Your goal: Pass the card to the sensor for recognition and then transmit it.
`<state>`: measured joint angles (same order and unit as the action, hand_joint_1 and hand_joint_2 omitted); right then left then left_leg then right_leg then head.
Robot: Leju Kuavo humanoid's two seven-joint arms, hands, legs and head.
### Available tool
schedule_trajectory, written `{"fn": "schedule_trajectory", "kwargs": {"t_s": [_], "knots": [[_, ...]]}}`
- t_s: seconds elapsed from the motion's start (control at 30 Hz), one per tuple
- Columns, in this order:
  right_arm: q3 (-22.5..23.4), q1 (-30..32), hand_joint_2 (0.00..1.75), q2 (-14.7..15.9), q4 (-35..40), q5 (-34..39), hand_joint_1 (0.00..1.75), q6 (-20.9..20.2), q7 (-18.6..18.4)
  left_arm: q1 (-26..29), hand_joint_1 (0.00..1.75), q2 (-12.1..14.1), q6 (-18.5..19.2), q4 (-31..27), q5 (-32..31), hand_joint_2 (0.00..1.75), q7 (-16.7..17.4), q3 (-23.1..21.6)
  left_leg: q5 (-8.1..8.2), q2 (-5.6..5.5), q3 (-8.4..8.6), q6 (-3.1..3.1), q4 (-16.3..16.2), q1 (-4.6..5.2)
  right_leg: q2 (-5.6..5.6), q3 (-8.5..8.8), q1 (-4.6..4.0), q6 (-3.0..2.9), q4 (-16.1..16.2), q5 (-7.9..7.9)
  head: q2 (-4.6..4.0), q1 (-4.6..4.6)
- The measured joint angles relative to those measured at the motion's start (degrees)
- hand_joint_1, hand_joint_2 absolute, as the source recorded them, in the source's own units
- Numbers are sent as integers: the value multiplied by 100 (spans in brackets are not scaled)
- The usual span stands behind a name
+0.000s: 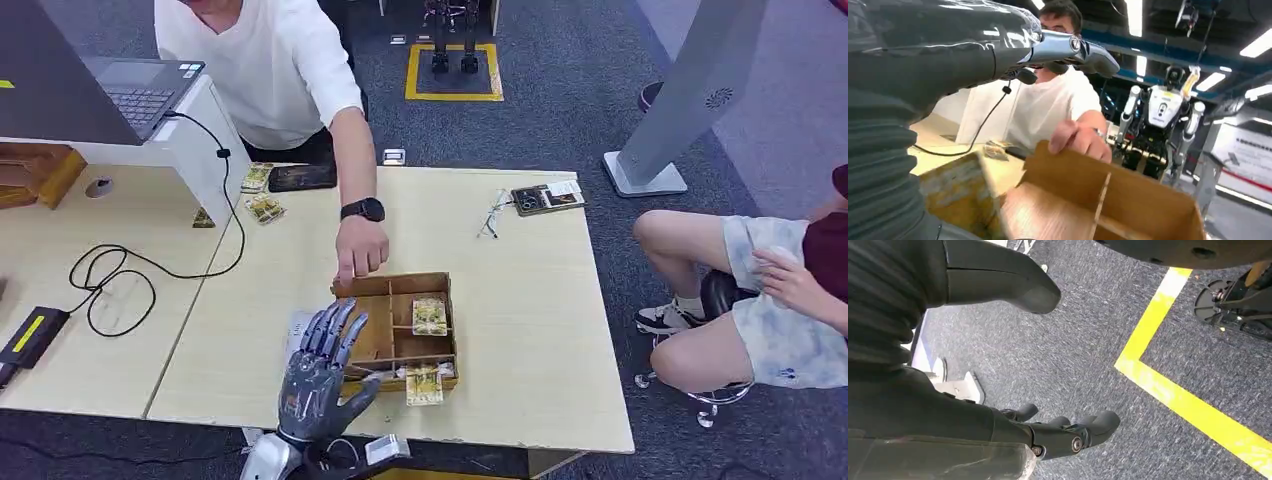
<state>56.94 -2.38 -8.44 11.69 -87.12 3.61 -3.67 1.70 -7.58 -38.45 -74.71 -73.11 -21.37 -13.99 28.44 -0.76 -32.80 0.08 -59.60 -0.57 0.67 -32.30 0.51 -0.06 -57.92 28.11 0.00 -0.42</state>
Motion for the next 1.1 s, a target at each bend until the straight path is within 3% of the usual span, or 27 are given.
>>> {"fn": "schedule_trajectory", "kwargs": {"t_s": [0.27,0.5,0.8,1.1], "knots": [[22,1,175,28,0,-9,0,0,35,-112,0,690,0,172,144,175,417,-731,0,1,-1,0,1,0,0,0,0,0,-1,0,0,2],[22,1,175,33,0,-13,0,0,37,-136,0,961,0,175,230,175,526,-1075,0,0,-1,0,0,1,0,0,0,0,0,0,0,0],[22,1,175,35,0,-20,0,11,33,-141,0,992,-2,68,-485,175,679,-1106,0,0,-2,0,0,1,0,1,0,0,-1,0,0,0],[24,2,175,35,-2,-20,0,20,9,-67,0,651,-2,-503,-922,175,629,-762,0,-1,-2,0,0,1,-1,1,1,0,0,0,0,2]]}}
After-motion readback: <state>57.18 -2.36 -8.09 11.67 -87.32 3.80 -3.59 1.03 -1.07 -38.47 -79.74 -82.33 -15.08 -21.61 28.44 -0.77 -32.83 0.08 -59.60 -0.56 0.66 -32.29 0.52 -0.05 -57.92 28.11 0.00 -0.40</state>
